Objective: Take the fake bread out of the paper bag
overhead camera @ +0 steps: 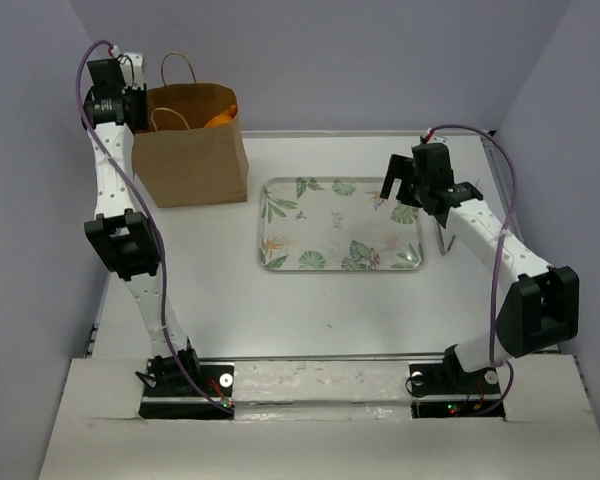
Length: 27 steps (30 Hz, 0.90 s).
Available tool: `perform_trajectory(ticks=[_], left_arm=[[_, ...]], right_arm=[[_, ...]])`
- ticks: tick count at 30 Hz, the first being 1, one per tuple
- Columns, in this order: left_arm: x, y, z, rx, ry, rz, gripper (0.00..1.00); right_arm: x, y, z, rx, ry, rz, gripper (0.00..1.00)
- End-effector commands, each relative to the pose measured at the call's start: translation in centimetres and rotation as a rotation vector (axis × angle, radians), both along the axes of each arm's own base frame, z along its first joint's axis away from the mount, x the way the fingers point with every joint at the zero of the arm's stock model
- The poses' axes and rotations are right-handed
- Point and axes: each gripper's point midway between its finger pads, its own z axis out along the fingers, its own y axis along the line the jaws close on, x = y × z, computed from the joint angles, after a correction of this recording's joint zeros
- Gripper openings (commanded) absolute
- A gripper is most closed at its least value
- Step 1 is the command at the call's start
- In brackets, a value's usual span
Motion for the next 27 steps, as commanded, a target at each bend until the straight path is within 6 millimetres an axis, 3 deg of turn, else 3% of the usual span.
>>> perform_trajectory(ticks=[1,2,3,8,14,20,21,22,27], left_arm=[[-1.1,-2.4,3.0,-0.056,-0.059,-0.069,0.26],[-1.5,-2.9,3.3,-0.073,-0.06,-0.085,0.06],[-1.8,-3.2,2.4,-0.092,-0.036,-0.089,0.0],[-4.0,-4.5,2.2,-0.132,-0.005,-0.124,0.0],[-8.5,-5.0,2.1,-0.127,0.05,-0.129,0.0],[-13.2,-6.8,1.0,-0.183,0.116,-0.15,0.0],[-14.0,-7.1,1.7,-0.178,0.098,-0.16,0.0],[-14.6,-7.3,1.1,-0.176,0.112,-0.173,0.0],[-17.9,-7.9,2.0,-0.176,0.113,-0.164,0.0]], right_arm=[[0.9,-0.6,2.7,-0.021,-0.052,-0.033,1.0],[0.9,-0.7,2.8,-0.026,-0.051,-0.032,1.0],[0.8,-0.7,2.9,-0.028,-0.052,-0.032,1.0],[0.3,-1.1,3.0,-0.035,-0.054,-0.042,1.0],[-0.5,-1.3,3.3,-0.032,-0.062,-0.044,1.0],[-1.1,-1.4,3.5,-0.021,-0.069,-0.045,1.0],[-1.1,-1.4,3.5,-0.019,-0.07,-0.046,1.0],[-1.1,-1.4,3.7,-0.016,-0.074,-0.046,1.0],[-1.3,-1.3,4.2,-0.007,-0.084,-0.044,1.0]])
